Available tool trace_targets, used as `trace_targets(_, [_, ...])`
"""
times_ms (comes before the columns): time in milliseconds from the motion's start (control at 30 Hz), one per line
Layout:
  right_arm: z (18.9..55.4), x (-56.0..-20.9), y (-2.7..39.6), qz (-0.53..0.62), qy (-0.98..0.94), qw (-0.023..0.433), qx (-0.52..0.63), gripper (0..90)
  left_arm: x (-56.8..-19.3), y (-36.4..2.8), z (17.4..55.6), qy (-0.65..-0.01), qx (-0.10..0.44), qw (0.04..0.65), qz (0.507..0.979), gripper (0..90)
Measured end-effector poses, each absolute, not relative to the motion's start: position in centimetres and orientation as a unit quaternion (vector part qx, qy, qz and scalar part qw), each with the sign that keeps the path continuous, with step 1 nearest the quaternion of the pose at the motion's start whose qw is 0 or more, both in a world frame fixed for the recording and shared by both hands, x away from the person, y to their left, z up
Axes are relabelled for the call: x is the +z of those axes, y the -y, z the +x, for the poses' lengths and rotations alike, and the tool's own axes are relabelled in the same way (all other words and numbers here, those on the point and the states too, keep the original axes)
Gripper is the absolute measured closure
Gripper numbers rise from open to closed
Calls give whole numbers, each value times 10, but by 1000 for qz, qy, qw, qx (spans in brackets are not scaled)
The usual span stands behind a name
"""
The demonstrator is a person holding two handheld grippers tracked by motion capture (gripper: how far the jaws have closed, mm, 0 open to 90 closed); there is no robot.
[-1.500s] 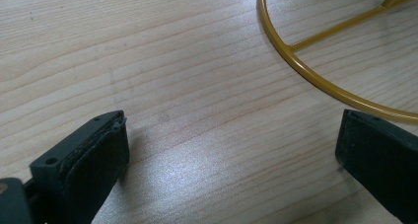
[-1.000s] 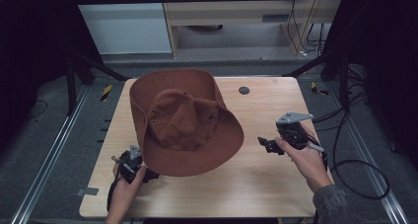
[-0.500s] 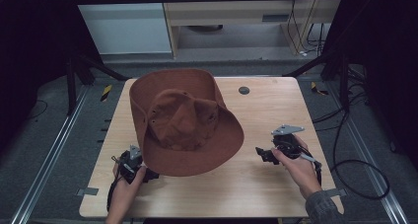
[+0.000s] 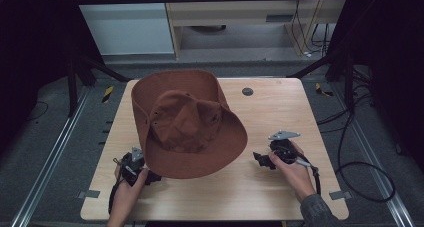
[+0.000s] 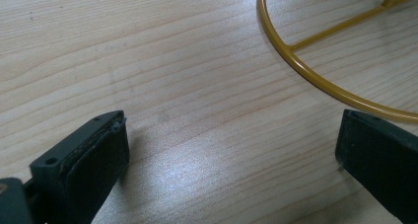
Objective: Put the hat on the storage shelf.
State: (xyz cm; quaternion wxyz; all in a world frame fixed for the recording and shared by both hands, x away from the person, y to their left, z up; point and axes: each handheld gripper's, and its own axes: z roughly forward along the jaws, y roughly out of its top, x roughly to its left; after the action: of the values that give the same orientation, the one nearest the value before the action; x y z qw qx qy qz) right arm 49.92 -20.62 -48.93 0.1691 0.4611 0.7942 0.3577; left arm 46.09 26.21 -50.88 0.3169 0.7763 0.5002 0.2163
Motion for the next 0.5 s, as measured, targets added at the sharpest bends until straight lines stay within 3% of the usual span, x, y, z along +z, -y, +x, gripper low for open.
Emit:
trace_targets(300, [504,-505,198,472,-794,171,342,110,-509,-262,461,-500,216,317,776,0])
trace_targets(500, [501,-509,191,465,-795,200,333,86,-509,-262,461,-500,217,317,776,0])
